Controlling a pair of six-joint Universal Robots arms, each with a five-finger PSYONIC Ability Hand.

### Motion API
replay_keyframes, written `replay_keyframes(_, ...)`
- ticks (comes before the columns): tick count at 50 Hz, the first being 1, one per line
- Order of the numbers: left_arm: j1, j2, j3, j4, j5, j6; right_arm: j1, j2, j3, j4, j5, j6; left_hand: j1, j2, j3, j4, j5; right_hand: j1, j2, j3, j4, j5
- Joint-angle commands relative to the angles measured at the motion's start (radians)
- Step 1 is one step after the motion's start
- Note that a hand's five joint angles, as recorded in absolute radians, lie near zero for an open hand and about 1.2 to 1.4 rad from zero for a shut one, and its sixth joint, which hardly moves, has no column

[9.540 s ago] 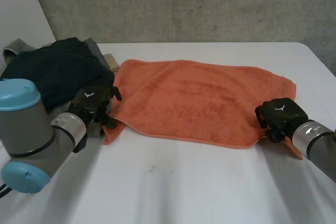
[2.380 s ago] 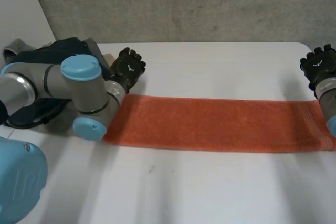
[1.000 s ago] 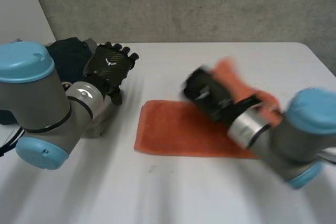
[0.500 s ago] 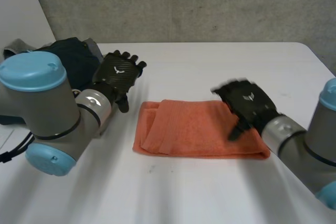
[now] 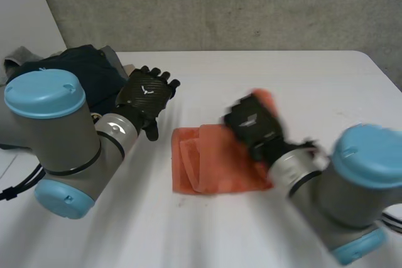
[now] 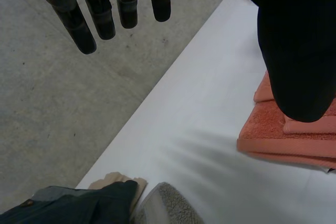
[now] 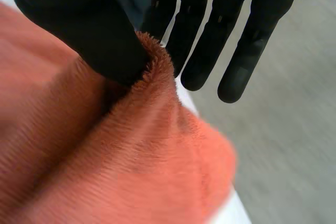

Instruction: Fold the laundry.

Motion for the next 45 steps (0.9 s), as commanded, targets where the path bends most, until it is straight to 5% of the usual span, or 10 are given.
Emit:
replay_keyframes(1,0.023,0.016,-0.028,0.003,-0.007,-0.01,0.172,0.166,-0.071,0.021,-0.142,-0.002,-0.014,-0.034,-0.036,-0.029,-0.05,0.306,0.217,0.209,0.199,0.211)
replay_keyframes(2,0.029,0.016,-0.028,0.003,-0.009,-0.024,0.171,0.183,-0.087,0.023,-0.121,0.004,-0.014,-0.034,-0.036,-0.029,-0.05,-0.263,-0.352,-0.36,-0.369,-0.357)
replay_keyframes(4,0.033,0.018,-0.028,0.003,-0.009,-0.044,0.165,0.186,-0.097,0.021,-0.078,0.019,-0.014,-0.034,-0.036,-0.029,-0.05,-0.916,-1.005,-1.013,-1.023,-1.01)
replay_keyframes(9,0.033,0.025,-0.016,0.003,-0.009,-0.13,0.122,0.078,-0.088,0.023,0.159,0.182,-0.014,-0.034,-0.036,-0.029,-0.05,-0.916,-1.005,-1.013,-1.023,-1.01)
replay_keyframes(11,0.029,0.028,-0.007,0.003,-0.009,-0.178,0.08,0.01,-0.076,0.026,0.174,0.247,-0.014,-0.034,-0.036,-0.029,-0.05,-0.916,-1.005,-1.013,-1.023,-1.01)
replay_keyframes(16,-0.006,0.033,0.028,0.002,-0.007,-0.26,-0.045,-0.117,-0.038,0.076,0.137,0.459,-0.014,-0.034,-0.036,-0.029,-0.05,-0.916,-1.005,-1.013,-1.023,-1.01)
replay_keyframes(22,-0.128,0.001,0.107,-0.006,-0.007,-0.36,-0.168,-0.121,-0.116,0.328,0.115,0.602,-0.013,-0.034,-0.035,-0.028,-0.049,-0.916,-1.005,-1.013,-1.023,-1.01)
replay_keyframes(29,-0.23,-0.183,0.225,-0.095,-0.041,-0.405,-0.188,0.043,-0.271,0.509,0.105,0.639,-0.007,-0.028,-0.03,-0.022,-0.044,-0.916,-1.005,-1.013,-1.023,-1.01)
replay_keyframes(37,-0.226,-0.303,0.277,-0.254,-0.217,-0.396,-0.19,0.253,-0.421,0.63,-0.027,0.631,-0.013,-0.034,-0.035,-0.028,-0.049,-0.916,-1.005,-1.013,-1.023,-1.01)
replay_keyframes(45,-0.183,-0.312,0.223,-0.279,-0.216,-0.392,-0.17,0.313,-0.447,0.641,-0.03,0.608,-0.013,-0.034,-0.035,-0.028,-0.049,-0.916,-1.005,-1.013,-1.023,-1.01)
